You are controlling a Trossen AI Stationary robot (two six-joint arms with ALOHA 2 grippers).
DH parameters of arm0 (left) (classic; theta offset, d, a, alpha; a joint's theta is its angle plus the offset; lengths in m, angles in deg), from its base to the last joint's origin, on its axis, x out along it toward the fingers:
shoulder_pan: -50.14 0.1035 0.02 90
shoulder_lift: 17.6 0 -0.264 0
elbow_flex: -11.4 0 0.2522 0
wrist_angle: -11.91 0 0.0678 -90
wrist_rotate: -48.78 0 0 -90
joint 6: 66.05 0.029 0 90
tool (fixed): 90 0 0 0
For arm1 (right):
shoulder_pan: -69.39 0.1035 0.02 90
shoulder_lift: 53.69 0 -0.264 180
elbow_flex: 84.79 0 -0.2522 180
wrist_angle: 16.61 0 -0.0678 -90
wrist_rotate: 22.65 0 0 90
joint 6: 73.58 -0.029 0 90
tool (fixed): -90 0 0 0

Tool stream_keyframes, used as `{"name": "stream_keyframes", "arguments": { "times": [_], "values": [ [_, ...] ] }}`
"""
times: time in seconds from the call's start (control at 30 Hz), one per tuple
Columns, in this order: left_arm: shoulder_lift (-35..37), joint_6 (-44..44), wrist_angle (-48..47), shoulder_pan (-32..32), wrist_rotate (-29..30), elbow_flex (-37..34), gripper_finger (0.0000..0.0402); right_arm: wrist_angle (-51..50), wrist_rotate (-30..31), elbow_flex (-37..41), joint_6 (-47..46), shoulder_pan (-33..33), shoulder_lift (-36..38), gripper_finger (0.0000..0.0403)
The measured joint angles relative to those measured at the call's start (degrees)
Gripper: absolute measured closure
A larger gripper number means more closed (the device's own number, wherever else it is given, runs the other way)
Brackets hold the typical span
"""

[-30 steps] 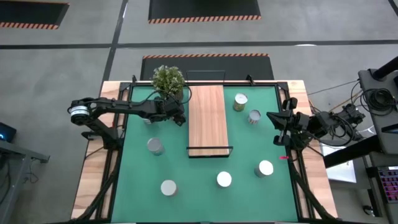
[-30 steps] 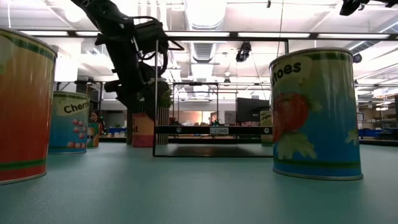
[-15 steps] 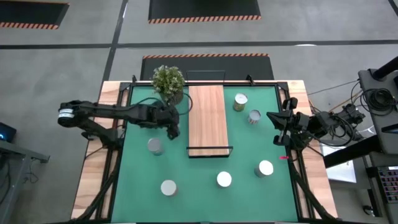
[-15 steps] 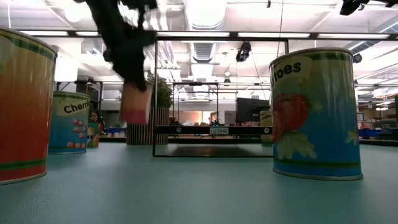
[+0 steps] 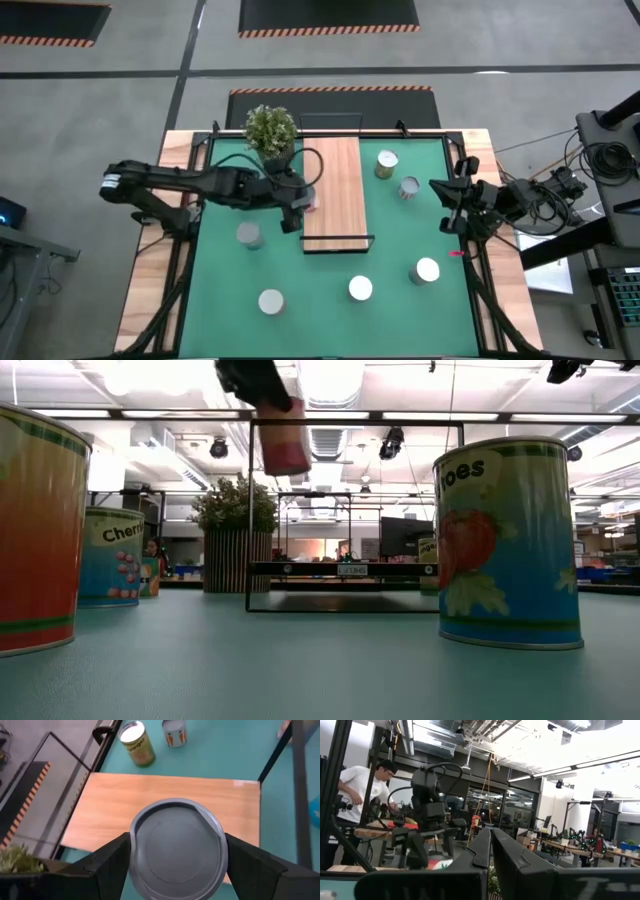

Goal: Pick and place cans onto a shelf
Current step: Put the canned fruits on the shelf

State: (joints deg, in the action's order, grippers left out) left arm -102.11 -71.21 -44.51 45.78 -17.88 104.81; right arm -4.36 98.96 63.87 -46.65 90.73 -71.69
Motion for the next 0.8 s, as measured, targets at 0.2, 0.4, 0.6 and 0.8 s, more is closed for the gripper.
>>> {"name": "stream_keyframes", "arguments": {
  "times": [0.2,0.4,0.6,0.8],
  "values": [
    [-5.75,1.24,2.20,0.43,0.08,0.32,0.0135,-0.02,0.02,0.00,0.25,-0.01,0.02,0.0394],
    [-10.19,3.01,2.66,2.81,0.89,0.71,0.0135,-0.04,0.00,0.00,0.34,-0.02,0.02,0.0394],
    [-12.91,2.93,3.77,7.76,1.22,2.61,0.0135,-0.07,0.01,0.00,0.36,-0.01,0.02,0.0394],
    [-13.25,-1.74,4.69,12.06,1.19,2.32,0.0135,-0.06,0.02,0.00,0.75,-0.02,0.02,0.0394]
  ]
}}
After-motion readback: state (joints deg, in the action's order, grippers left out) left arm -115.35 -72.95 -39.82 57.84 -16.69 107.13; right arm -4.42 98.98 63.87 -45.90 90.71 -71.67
